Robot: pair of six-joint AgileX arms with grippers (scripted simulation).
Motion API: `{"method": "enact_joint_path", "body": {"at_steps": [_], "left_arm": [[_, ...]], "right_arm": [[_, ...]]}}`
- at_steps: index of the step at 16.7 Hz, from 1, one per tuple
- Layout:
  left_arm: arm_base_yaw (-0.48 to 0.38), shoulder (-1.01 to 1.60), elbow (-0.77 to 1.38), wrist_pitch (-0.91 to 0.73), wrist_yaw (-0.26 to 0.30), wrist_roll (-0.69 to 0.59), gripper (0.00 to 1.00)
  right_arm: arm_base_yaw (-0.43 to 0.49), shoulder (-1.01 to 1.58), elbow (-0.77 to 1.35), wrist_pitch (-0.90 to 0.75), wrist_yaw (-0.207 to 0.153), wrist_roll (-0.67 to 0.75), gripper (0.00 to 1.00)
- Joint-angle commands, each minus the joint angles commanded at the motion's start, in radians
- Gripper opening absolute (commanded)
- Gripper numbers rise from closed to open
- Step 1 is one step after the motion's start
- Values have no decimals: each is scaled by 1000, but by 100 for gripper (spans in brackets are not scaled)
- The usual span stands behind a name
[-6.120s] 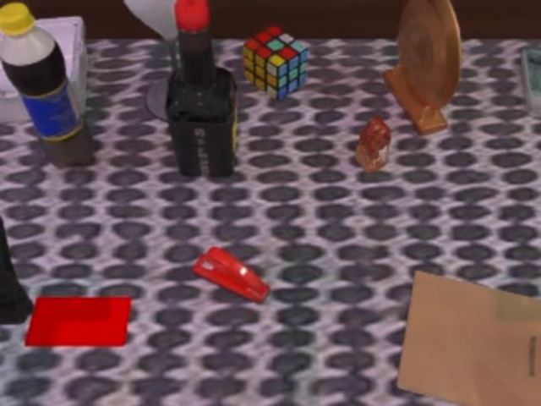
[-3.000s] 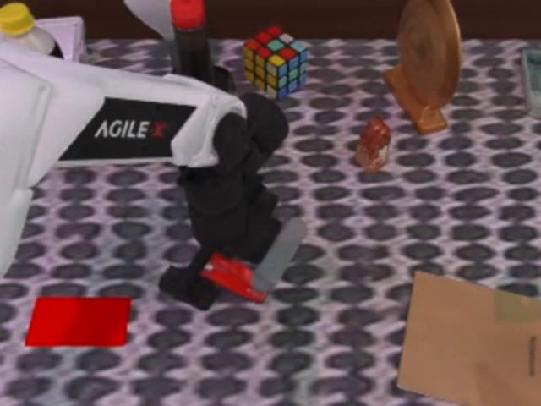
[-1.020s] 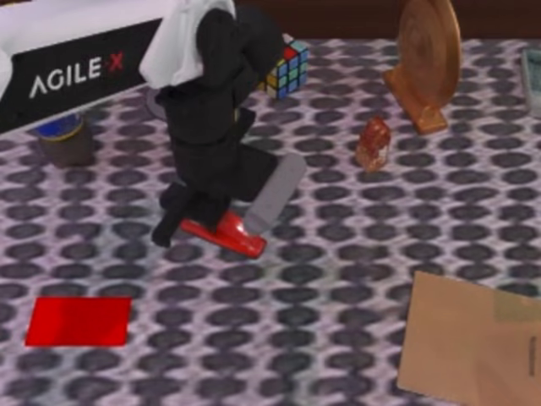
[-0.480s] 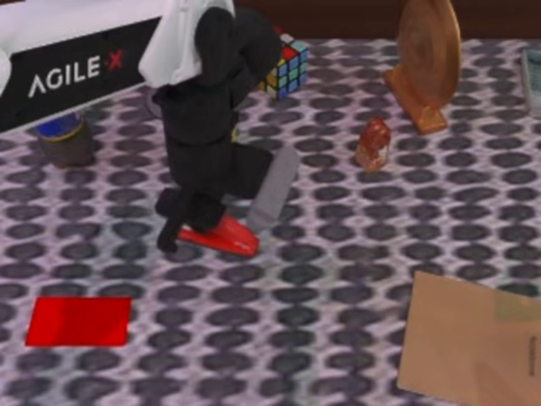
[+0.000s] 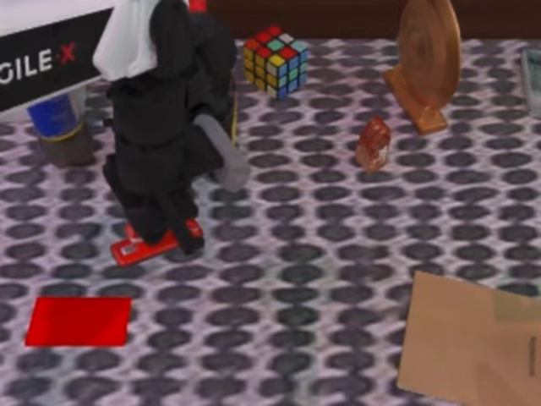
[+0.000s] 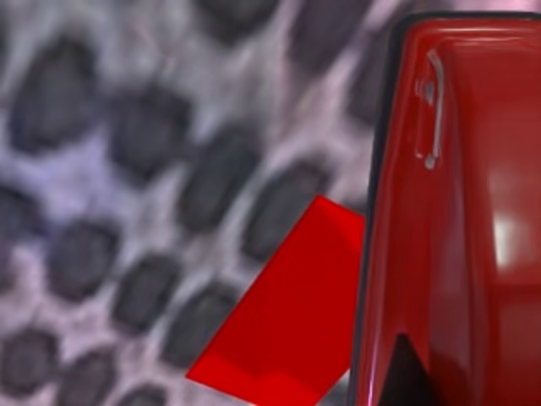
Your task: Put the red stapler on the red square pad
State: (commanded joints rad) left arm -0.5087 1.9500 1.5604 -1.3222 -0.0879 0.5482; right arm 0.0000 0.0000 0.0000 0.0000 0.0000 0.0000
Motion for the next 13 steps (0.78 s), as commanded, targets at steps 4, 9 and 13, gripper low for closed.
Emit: {"method": "enact_joint_path", "body": {"at_steps": [4, 9, 13], "left_arm": [[58, -60, -82, -32, -17, -593, 0], [134, -144, -194, -28, -7, -1340, 0], [194, -225, -274, 20, 24, -1831, 0]], "right_arm": [[0, 0, 0, 0, 0, 0, 100], [0, 0, 0, 0, 0, 0, 100], [0, 0, 0, 0, 0, 0, 100]]}}
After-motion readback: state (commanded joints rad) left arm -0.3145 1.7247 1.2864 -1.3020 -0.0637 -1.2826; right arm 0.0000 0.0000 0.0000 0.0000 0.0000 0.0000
